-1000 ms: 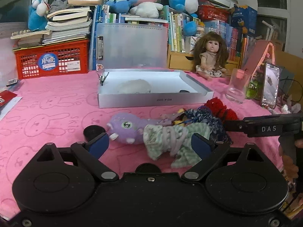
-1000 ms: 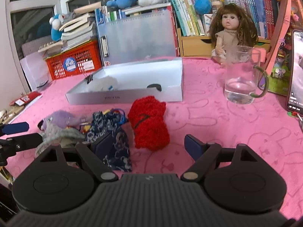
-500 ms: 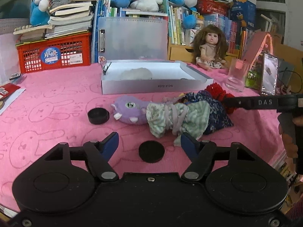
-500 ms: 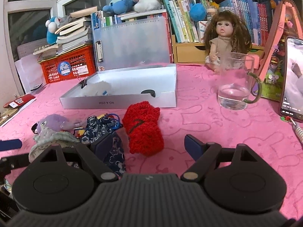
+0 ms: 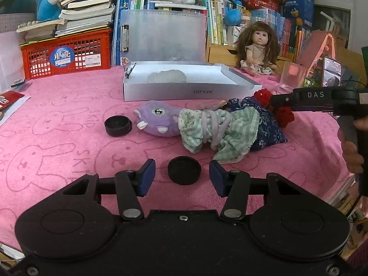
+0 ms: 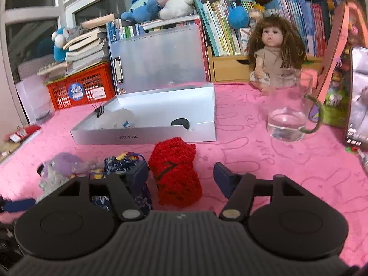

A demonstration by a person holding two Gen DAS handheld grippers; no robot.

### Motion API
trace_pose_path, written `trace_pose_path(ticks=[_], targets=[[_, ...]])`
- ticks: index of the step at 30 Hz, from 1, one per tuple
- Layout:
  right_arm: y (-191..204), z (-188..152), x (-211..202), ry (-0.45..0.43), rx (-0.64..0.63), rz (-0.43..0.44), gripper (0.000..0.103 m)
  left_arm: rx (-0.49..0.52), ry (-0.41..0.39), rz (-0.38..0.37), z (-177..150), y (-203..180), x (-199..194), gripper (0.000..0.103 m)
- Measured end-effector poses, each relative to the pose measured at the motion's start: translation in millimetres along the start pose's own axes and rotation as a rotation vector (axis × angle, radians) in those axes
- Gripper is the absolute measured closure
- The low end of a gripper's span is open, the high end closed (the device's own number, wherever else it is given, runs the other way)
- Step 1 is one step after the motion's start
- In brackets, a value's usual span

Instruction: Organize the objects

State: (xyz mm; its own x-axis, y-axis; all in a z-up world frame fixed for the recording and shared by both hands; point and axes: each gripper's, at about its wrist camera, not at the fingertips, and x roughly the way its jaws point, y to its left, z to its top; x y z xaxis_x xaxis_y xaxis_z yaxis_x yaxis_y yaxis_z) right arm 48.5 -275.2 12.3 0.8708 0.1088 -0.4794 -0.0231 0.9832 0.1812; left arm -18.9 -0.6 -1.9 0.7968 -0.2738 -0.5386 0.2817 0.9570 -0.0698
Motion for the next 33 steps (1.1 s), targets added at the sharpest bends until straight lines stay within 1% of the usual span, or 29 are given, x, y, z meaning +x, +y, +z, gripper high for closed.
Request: trace_pose_path(ticks=[2, 3, 4, 5, 6, 9, 14, 19, 28, 33], targets=[[-0.7, 0.9, 3.7, 0.011, 0.005, 0.005, 0.031, 0.005, -0.003, 0.012, -0.8, -1.7, -0.4, 0.063], [0.1, 0.2, 5.2, 0.017, 0.000, 0.006, 0.034, 0.005, -0.004, 0.023, -0.8, -2.5, -1.0, 0.074], [1.1, -0.7, 6.6, 0.026, -0.005, 0.006, 0.036, 0.005, -0.003, 0.032, -0.6, -3.3, -1.5, 0.073], [2.0, -1.9, 8.3, 0.038, -0.008, 0.008, 0.044, 0.005, 0.000, 0.029, -0.2, -4.0, -2.2, 0.073], [2.3, -3.1, 9.5, 0.047, -0.006, 0.008, 0.056, 0.004, 0.000, 0.020, 0.0, -4.2, -3.1, 0.073], [2.0, -2.6, 9.3, 0.057, 0.004, 0.005, 0.062, 0.001, -0.005, -0.001, 1.0, -6.3, -6.4, 0.073], [6.6, 3.5, -1.7, 0.012, -0.034, -0.016, 0.062, 0.002, -0.046, -0.002, 11.9, -8.1, -14.1, 0.073], [6.4, 12.1, -7.4, -0.019, -0.034, -0.015, 0.063, 0.009, -0.083, 0.002, 30.7, -4.8, -16.1, 0.073], [0.8, 26.9, -12.3, -0.058, -0.020, -0.026, 0.063, -0.022, -0.111, 0.016, 71.3, 6.4, -4.1, 0.073], [0.4, 40.7, -9.4, -0.071, -0.030, -0.025, 0.063, -0.015, -0.139, 0.029, 92.1, 10.7, 7.9, 0.073]])
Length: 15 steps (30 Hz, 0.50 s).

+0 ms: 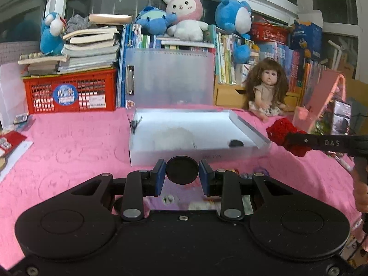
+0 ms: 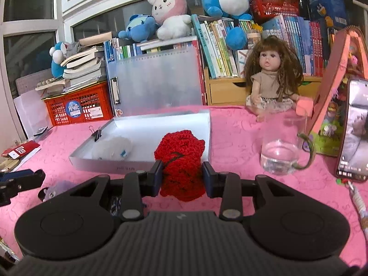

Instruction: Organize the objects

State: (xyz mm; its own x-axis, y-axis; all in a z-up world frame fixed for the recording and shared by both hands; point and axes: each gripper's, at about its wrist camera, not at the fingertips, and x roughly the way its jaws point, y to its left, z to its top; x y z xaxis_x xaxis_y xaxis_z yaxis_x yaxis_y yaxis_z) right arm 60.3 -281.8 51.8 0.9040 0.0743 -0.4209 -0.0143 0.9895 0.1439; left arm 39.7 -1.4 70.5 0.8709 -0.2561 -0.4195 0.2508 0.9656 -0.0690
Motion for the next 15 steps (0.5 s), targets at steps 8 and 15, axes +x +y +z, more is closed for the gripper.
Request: trace_pose_path(ticks=[8, 15], targets=[[-2.5, 19.1, 23.5, 0.027, 0.000, 0.008, 0.063, -0.010, -0.019, -0.002, 33.7, 8.6, 36.3, 0.073], [-8.6, 35.9, 55.1, 0.091, 0.033, 0.039, 0.063, -0.006, -0.013, 0.005, 56.6, 13.8, 78.3, 0.073]])
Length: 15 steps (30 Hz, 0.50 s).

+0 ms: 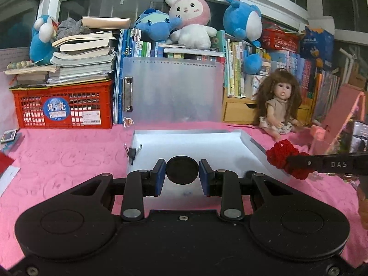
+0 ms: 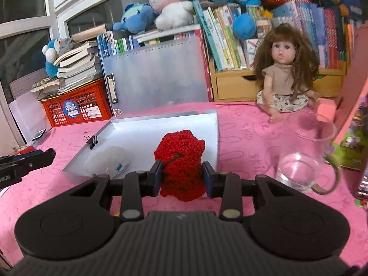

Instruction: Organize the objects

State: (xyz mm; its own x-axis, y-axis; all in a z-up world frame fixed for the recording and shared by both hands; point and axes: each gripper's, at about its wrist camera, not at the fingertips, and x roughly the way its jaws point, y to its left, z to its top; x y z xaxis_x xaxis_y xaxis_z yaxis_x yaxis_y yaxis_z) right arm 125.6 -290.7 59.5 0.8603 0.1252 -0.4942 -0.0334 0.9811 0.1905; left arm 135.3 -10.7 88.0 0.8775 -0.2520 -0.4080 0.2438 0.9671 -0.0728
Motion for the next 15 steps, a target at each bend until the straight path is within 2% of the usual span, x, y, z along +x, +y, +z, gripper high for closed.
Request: trace_pose_path(ticks=[7, 15], targets=[[0.2, 23.2, 34.0, 0.044, -0.003, 0.011, 0.063, -0.008, 0.027, 0.031, 14.5, 10.2, 50.5, 0.073], [4.2, 30.5, 74.3, 0.094, -0.041, -0.037, 0.062, -0.034, 0.082, 0.058, 13.1, 20.5, 102.7, 0.073]])
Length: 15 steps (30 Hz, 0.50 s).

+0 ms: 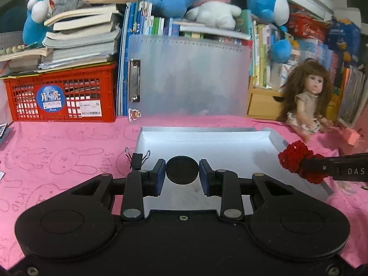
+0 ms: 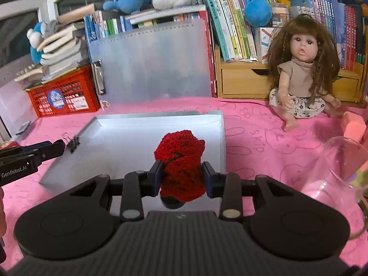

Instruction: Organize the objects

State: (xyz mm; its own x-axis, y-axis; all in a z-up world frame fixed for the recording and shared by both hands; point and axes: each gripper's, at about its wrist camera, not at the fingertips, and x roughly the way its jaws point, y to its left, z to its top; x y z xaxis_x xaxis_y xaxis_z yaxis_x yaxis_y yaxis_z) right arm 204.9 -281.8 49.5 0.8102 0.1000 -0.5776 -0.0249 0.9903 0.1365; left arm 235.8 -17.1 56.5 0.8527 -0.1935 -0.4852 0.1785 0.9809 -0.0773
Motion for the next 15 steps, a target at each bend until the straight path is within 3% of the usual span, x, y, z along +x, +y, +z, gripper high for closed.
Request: trace_pose_path(ticks=[15], targets=[[-7.8, -8.8, 35.1, 0.055, 0.030, -0.016, 0.062, -0.008, 0.109, 0.022, -12.3, 2.9, 42.0, 0.073]])
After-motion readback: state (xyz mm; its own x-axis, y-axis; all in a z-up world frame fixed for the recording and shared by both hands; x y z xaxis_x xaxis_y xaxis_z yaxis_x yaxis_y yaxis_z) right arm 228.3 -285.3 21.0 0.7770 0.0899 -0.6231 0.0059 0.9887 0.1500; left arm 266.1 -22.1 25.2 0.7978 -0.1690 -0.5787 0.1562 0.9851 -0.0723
